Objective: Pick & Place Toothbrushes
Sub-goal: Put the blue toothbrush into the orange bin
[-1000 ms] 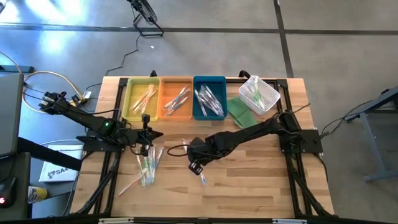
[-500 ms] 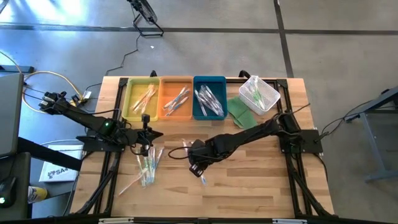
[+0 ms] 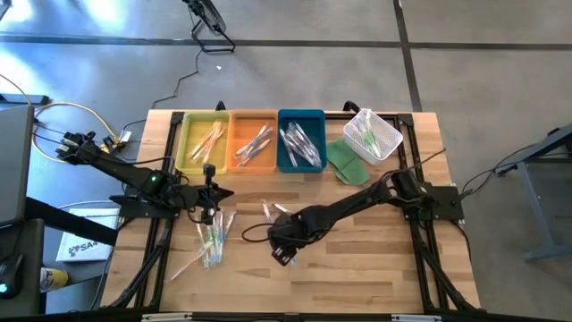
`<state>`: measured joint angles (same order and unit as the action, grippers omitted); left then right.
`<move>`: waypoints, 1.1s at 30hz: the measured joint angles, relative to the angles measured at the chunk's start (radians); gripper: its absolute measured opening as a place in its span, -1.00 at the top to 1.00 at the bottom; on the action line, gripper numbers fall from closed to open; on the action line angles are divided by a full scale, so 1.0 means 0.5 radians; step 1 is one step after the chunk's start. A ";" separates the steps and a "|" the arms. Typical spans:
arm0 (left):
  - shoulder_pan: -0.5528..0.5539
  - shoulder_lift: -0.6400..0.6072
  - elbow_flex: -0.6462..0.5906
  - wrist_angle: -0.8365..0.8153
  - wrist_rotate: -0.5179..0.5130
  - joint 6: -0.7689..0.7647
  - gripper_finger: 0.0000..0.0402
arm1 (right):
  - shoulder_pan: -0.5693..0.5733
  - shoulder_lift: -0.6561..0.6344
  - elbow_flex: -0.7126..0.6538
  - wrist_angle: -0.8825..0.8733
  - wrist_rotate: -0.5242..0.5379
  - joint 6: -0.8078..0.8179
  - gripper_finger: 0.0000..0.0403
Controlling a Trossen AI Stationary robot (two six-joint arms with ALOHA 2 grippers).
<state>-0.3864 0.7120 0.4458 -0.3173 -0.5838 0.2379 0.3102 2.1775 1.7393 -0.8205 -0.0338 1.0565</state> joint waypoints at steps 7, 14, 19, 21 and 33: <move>-0.001 0.001 0.000 -0.001 0.001 0.000 0.98 | 0.029 0.101 0.001 0.013 -0.039 0.042 0.18; -0.001 0.000 0.000 -0.001 0.000 0.000 0.98 | 0.059 0.134 0.000 0.044 -0.036 0.047 0.18; 0.000 0.001 0.000 -0.001 0.000 0.000 0.98 | 0.061 0.139 0.001 0.073 -0.034 0.043 0.30; 0.000 0.001 0.000 0.000 0.000 0.000 0.98 | 0.061 0.139 0.001 0.081 -0.035 0.041 0.38; -0.001 0.000 0.000 -0.001 0.000 -0.001 0.98 | 0.060 0.139 0.001 0.069 -0.019 -0.080 0.97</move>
<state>-0.3866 0.7120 0.4458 -0.3176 -0.5838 0.2374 0.3404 2.2471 1.7397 -0.7858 -0.0433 1.0164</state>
